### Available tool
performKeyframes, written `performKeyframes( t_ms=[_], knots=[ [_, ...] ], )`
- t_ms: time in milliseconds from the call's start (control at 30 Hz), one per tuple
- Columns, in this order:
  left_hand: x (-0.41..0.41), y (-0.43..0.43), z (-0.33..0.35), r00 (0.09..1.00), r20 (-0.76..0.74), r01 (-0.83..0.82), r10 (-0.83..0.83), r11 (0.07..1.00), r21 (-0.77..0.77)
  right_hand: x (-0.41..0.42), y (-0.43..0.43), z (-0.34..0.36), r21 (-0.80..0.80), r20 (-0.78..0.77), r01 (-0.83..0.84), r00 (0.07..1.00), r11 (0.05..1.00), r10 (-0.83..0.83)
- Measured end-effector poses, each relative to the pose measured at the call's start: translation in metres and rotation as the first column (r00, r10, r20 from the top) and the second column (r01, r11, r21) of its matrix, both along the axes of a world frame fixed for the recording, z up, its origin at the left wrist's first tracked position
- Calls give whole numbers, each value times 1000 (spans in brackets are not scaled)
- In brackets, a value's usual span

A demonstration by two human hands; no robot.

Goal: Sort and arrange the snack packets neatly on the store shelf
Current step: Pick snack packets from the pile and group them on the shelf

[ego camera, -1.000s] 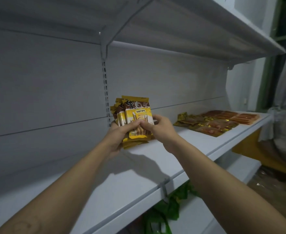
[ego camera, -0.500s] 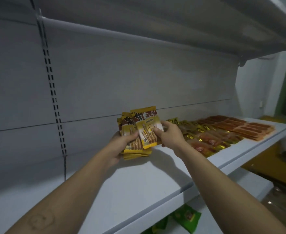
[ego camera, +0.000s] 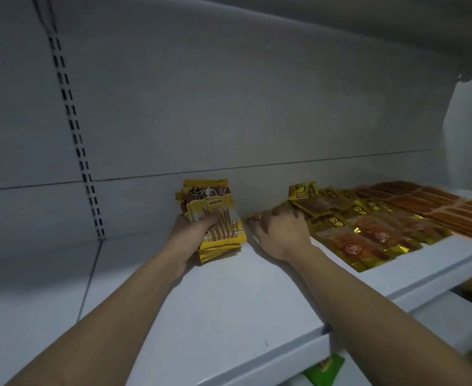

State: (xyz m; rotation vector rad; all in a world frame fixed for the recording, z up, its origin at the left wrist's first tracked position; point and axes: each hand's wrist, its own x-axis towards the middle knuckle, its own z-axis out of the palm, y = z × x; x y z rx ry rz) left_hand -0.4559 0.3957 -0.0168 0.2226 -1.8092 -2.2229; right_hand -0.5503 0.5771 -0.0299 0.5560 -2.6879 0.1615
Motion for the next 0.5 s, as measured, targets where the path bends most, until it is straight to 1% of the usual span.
performKeyframes(
  t_ms=[100,300,367,500],
  knots=[
    [4,-3,-4,1000,6,8,-8,1000,-13,1,6,-7,48,156,3,988,999,-11],
    [6,-5,-6,997,11,76,-76,997,6,-7,9,-10,59,260,-10,966,998,-6],
    [5,-7,-5,996,7,87,-87,996,4,-9,9,-12,58,236,-1,972,998,-13],
    [5,-11,-5,997,18,71,-71,997,36,-8,6,-10,-53,28,4,1000,999,-2]
  ],
)
